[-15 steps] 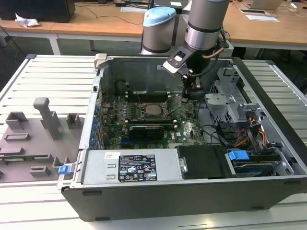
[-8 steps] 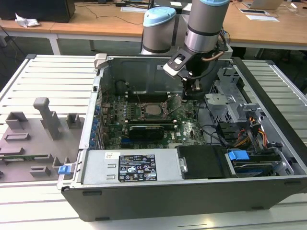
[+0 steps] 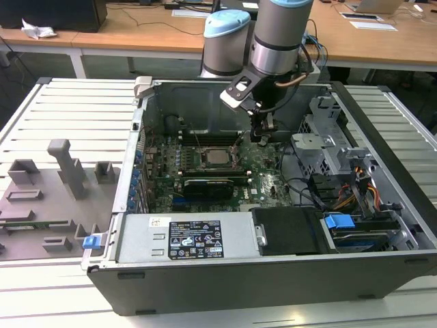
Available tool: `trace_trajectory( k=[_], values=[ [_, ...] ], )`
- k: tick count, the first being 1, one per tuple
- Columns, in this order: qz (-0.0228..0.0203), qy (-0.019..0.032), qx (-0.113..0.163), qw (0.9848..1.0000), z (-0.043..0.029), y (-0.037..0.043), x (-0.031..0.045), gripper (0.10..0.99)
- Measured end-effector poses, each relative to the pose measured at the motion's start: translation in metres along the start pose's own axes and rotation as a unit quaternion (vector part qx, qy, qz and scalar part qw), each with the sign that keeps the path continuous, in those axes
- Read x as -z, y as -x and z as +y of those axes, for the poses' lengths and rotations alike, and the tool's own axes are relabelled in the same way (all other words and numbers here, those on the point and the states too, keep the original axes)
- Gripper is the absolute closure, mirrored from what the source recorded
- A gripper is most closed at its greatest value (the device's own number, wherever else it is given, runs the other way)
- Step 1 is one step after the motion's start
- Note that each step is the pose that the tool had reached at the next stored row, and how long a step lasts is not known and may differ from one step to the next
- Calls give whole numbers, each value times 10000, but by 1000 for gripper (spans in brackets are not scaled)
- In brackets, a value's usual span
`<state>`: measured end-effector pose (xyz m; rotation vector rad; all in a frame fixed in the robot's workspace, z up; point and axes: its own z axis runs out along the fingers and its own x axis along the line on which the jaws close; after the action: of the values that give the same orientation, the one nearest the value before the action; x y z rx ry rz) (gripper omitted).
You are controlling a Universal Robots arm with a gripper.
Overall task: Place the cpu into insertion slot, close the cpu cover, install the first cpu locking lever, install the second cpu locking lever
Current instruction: 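Close the cpu cover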
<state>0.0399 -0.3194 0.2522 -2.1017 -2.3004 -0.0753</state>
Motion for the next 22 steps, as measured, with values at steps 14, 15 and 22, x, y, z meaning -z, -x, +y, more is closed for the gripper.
trace_trajectory(
  k=[14, 15, 22],
  values=[
    [0, 0, 0, 10000, -256, -22, -8, 980],
    [0, 0, 0, 10000, -266, -23, -8, 980],
    [0, 0, 0, 10000, -371, -32, -20, 980]
  ],
)
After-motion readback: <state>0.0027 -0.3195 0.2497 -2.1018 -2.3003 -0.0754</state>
